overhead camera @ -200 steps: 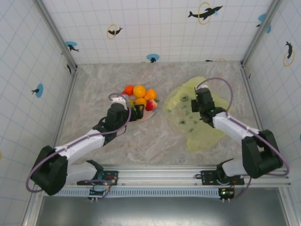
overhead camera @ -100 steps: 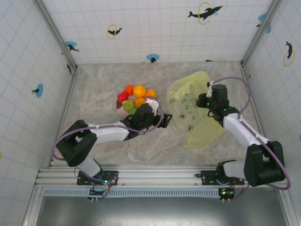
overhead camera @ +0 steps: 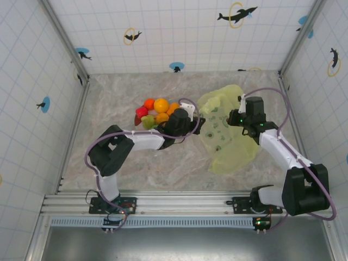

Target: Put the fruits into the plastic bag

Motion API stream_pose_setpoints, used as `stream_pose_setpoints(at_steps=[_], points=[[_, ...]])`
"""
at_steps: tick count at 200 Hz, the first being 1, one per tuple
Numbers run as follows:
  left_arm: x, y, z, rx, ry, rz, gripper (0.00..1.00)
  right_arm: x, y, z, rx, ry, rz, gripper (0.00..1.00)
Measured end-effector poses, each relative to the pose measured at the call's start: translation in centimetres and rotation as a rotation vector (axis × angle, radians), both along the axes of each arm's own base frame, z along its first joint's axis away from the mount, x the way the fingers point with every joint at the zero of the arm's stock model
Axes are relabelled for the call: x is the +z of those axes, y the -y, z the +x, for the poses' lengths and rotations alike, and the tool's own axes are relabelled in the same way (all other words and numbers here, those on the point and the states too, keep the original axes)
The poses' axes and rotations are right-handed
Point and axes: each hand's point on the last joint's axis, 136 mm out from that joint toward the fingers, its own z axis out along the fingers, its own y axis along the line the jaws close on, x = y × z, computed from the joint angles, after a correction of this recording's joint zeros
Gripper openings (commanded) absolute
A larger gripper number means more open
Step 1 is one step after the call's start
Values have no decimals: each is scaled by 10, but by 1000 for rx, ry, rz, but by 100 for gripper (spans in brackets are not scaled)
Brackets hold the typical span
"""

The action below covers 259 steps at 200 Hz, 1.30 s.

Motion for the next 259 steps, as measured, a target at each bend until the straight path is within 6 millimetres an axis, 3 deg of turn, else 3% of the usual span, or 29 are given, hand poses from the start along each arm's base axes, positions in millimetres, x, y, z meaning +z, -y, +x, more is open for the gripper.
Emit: stream_pose_setpoints(at_steps=[34, 67, 86, 132, 168, 206, 225, 238, 259], points=[[11, -6, 5, 49, -123, -107, 0, 4, 13, 0, 0, 40, -290, 37], [34, -5, 1, 63, -186, -198, 0, 2, 1, -7, 39, 56, -409, 50], [45, -6, 0, 72, -202, -235, 0, -5, -9, -13, 61, 60, -429, 55], [53, -6, -1, 83, -235, -281, 0, -46, -30, -44, 116, 13, -419, 70], [53, -6, -1, 88, -252, -297, 0, -55, -39, -54, 98, 36, -368, 81], [54, -6, -2, 90, -263, -310, 0, -63, -29, -57, 8, 75, -386, 80], [54, -6, -2, 91, -265, -314, 0, -68, -21, -57, -34, 98, -395, 75], [53, -7, -2, 91, -264, -316, 0, -69, -19, -55, -55, 114, -391, 61], [49, -8, -3, 93, -272, -310, 0, -63, -19, -45, -84, 157, -400, 27]])
